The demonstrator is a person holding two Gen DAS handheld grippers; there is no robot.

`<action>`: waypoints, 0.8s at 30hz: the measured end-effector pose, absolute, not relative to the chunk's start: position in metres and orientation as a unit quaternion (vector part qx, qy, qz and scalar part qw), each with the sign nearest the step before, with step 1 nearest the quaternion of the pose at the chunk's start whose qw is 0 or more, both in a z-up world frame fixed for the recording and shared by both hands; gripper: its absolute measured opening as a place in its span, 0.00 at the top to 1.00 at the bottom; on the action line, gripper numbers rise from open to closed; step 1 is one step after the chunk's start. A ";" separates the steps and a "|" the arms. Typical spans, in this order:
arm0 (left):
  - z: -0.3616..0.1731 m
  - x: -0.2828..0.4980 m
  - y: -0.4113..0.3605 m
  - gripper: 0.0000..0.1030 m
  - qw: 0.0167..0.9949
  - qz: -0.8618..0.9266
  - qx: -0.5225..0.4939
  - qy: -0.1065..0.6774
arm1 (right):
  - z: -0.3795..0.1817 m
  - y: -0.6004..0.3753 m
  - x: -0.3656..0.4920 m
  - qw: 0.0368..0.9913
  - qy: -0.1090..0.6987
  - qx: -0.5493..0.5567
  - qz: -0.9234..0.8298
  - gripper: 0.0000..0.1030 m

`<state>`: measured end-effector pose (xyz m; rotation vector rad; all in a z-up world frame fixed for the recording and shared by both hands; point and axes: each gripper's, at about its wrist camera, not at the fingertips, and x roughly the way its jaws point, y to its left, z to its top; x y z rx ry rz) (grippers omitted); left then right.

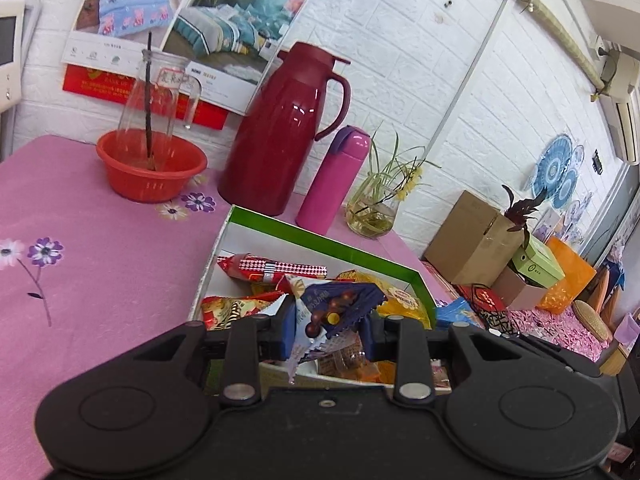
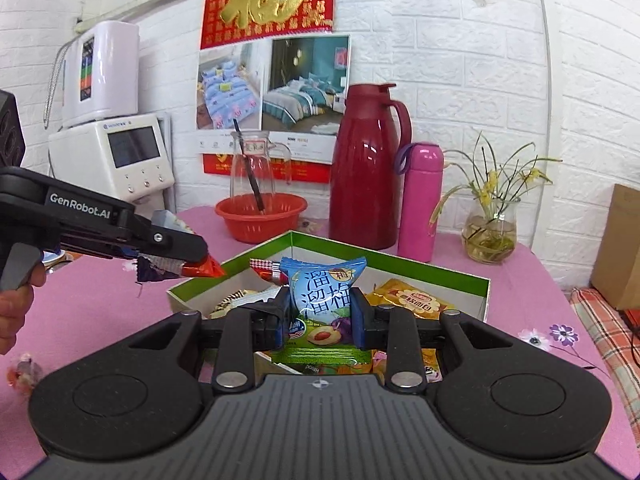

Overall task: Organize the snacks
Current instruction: 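Carry both packets into the box and open both tools, then grasp the clear red-labelled cake bag with the left tool while the right tool grasps an orange-filled clear packet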

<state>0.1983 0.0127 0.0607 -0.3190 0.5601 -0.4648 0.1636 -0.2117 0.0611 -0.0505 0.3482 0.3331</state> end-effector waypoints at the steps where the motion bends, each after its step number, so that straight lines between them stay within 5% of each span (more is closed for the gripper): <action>1: 0.058 0.203 0.009 1.00 0.921 -0.226 -0.153 0.277 | 0.059 -0.211 0.168 0.971 0.175 -0.023 0.164 0.51; 5: 0.049 0.224 -0.001 1.00 0.922 -0.220 -0.147 0.284 | 0.053 -0.208 0.181 0.975 0.165 -0.026 0.148 0.49; 7: 0.042 0.234 -0.003 0.85 0.922 -0.217 -0.148 0.284 | 0.045 -0.204 0.191 0.973 0.174 -0.049 0.144 0.44; 9: 0.036 0.238 -0.001 0.07 0.925 -0.200 -0.151 0.286 | 0.035 -0.201 0.198 0.968 0.196 -0.077 0.134 0.12; 10: 0.034 0.236 0.000 0.00 0.926 -0.195 -0.154 0.285 | 0.031 -0.201 0.197 0.969 0.196 -0.084 0.127 0.05; 24: 0.060 0.177 0.018 0.00 0.933 -0.194 -0.139 0.269 | 0.060 -0.205 0.143 0.973 0.151 -0.050 0.166 0.00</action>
